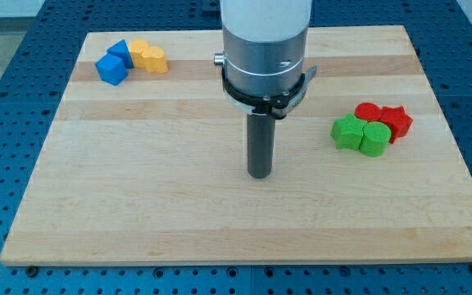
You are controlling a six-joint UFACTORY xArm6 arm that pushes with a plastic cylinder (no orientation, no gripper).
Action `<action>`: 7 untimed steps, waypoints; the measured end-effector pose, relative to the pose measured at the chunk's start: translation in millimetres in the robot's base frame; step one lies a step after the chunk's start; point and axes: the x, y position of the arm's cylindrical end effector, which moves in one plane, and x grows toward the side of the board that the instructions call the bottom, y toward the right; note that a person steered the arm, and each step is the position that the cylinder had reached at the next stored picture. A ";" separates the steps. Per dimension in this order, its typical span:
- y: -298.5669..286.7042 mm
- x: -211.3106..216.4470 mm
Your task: Separate the yellow hexagon from yellow heart and blue triangle
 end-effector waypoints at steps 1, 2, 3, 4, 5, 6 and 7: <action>-41.4 -12.3; -59.7 -17.2; -161.7 -61.2; -177.2 -62.8; -206.7 -89.3; -242.4 -116.4; -262.2 -134.0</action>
